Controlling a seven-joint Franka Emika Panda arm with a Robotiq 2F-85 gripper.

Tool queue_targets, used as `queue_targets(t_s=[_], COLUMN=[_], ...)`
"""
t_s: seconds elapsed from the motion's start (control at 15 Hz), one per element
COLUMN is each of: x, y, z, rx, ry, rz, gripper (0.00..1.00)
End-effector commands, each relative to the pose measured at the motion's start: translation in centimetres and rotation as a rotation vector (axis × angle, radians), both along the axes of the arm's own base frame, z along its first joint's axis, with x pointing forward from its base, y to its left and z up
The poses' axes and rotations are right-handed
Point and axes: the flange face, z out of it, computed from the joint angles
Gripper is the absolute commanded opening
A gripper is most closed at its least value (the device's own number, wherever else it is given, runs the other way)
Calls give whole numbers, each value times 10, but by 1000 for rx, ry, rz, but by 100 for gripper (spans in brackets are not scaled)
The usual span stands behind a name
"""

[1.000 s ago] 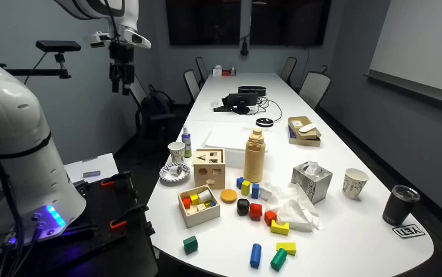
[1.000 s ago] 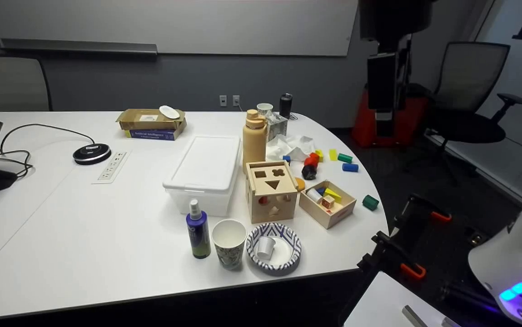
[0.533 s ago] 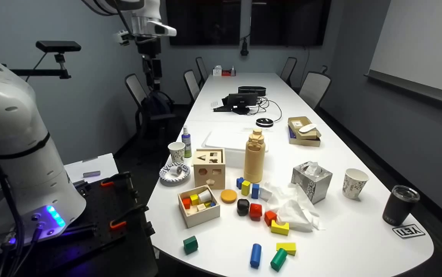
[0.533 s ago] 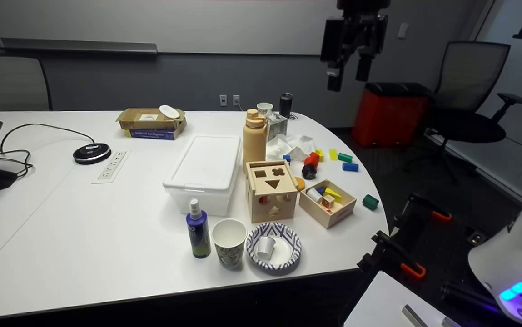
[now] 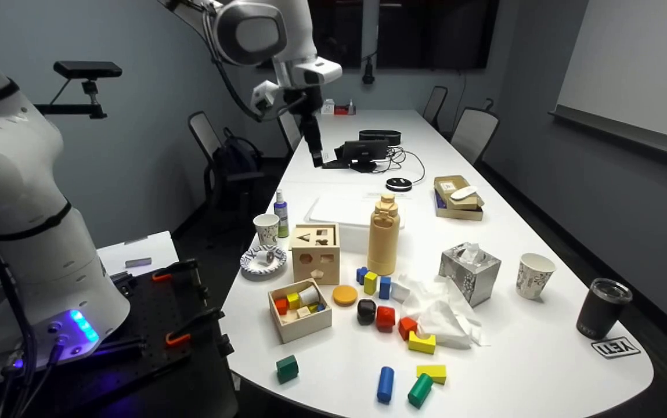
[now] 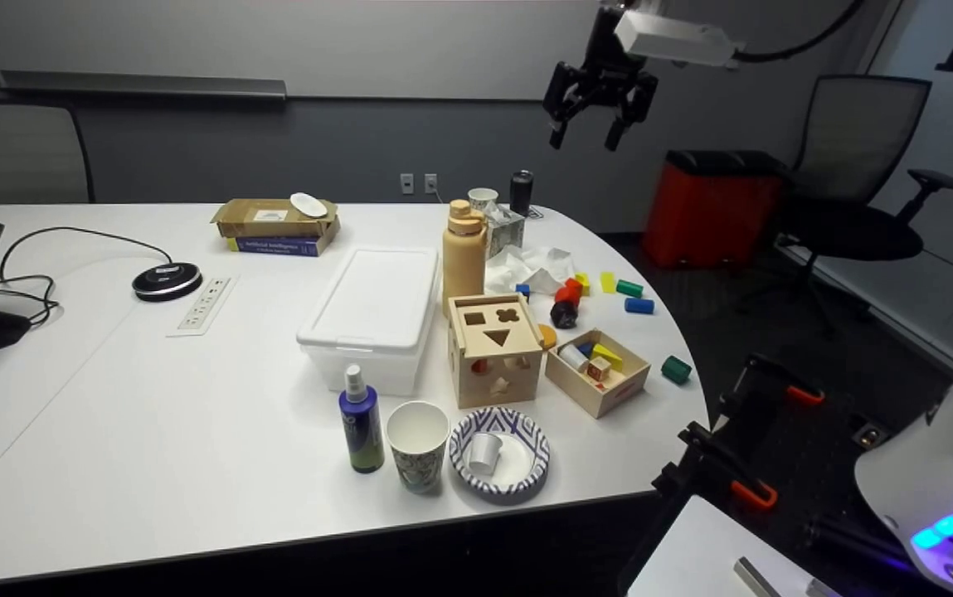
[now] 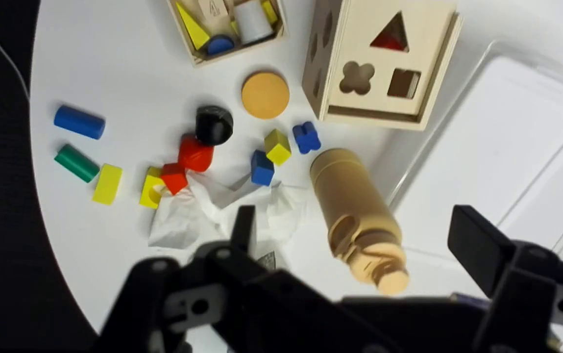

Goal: Pick up the blue object and put it in the box

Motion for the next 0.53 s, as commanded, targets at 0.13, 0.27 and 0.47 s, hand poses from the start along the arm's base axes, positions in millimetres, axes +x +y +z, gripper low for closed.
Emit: queue_targets(t_s=[0.13,0.27,0.47], x=[64,83,111], y=[-24,-29,-34], z=[-109,-145,-191], rx=[3,0,-5], ry=[-65,-70,-34], rz=[-139,-148,-154], gripper=[100,100,100])
